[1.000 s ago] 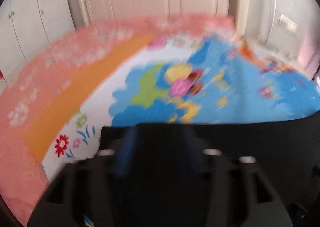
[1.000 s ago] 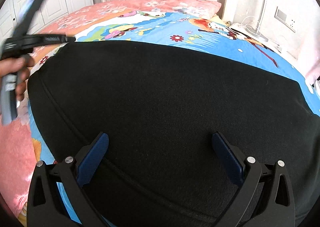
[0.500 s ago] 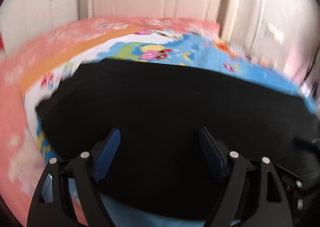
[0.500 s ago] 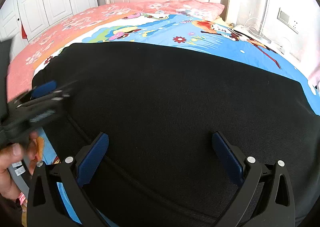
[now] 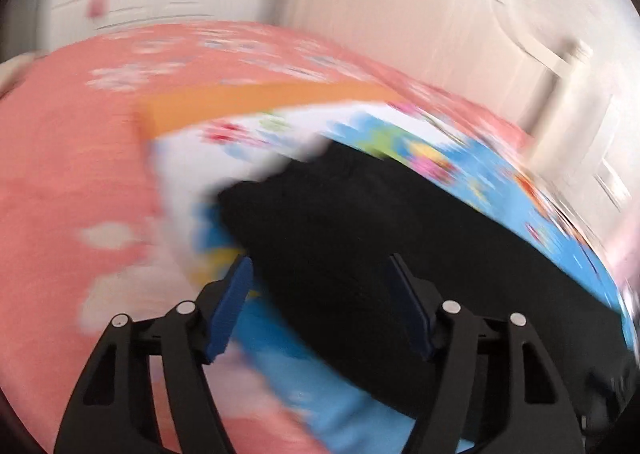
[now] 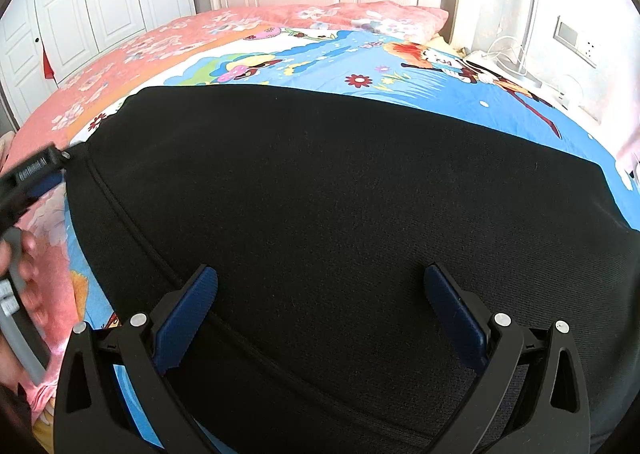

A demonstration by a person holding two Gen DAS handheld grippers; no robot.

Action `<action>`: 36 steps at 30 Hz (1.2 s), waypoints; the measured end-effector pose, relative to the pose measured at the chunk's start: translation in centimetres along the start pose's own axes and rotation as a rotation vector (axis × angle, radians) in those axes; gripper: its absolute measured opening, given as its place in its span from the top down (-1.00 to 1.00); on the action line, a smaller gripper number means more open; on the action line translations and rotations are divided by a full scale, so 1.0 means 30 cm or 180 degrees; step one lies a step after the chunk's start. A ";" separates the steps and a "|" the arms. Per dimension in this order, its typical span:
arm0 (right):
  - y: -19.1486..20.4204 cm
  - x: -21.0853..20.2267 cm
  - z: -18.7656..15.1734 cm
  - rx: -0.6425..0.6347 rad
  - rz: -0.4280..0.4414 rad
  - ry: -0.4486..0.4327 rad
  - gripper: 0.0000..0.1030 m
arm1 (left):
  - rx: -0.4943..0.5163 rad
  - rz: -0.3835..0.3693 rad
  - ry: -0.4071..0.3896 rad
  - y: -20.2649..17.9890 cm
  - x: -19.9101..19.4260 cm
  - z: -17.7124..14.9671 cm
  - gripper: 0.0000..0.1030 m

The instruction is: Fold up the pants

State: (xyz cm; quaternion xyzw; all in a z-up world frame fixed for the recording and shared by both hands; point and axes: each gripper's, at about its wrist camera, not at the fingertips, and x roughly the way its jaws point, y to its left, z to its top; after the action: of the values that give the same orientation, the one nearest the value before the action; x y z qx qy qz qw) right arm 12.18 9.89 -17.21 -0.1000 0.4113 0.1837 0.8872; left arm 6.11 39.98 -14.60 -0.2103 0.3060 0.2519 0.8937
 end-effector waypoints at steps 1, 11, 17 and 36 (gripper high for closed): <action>0.001 -0.001 0.000 0.0001 0.0000 -0.0001 -0.92 | -0.0243 0.0124 -0.0017 0.057 -0.002 0.017 -0.36; 0.001 -0.003 -0.001 -0.0003 -0.0005 -0.0008 -0.92 | -0.1769 -0.1336 0.0304 0.346 0.053 0.029 -0.22; 0.001 -0.005 0.005 -0.0005 -0.0022 -0.0019 -0.92 | -0.2137 -0.1697 0.0557 0.371 0.160 0.047 -0.09; -0.088 0.049 0.348 0.0265 -0.0092 0.0080 -0.86 | -0.2419 -0.2053 0.0794 0.362 0.351 0.051 0.24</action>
State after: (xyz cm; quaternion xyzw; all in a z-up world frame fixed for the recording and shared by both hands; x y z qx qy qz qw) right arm 21.38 11.26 -11.55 -0.0713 0.4282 0.1524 0.8879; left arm 7.70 52.70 -22.77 -0.6325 0.2167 0.0299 0.7431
